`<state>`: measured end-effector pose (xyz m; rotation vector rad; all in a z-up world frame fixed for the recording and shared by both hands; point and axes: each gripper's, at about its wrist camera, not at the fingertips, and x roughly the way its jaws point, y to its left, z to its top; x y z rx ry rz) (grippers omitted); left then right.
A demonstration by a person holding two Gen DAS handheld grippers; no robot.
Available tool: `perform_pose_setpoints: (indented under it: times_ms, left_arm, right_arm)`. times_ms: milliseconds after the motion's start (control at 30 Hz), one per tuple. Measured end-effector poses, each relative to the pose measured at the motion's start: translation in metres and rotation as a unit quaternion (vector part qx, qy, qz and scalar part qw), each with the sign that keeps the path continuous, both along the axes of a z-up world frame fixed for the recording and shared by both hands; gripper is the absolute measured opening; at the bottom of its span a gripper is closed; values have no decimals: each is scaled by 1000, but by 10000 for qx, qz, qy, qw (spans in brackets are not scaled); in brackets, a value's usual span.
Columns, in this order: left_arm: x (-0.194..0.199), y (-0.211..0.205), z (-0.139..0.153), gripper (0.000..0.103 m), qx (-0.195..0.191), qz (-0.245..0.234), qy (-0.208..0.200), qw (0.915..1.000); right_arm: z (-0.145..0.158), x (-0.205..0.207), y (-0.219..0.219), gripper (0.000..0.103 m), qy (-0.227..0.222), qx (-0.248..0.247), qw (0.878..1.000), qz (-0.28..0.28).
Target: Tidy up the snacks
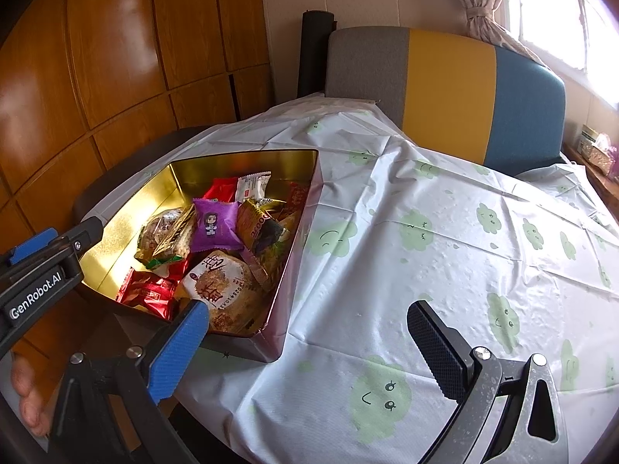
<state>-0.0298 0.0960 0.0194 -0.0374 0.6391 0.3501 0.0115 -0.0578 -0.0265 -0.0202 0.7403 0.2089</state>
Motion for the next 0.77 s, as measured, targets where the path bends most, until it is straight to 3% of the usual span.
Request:
perform_pose_setpoints:
  times_ms: [333, 567, 767]
  left_arm:
    - [0, -2, 0, 64, 60, -22, -10, 10000]
    - [2, -3, -1, 64, -107, -185, 52, 9998]
    - [3, -2, -2, 58, -79, -210, 31, 9997]
  right_arm:
    - [0, 0, 0, 103, 0, -6, 10000, 5]
    - [-1, 0, -2, 103, 6, -2, 10000, -19]
    - [4, 8, -20, 103, -29, 27, 9997, -223]
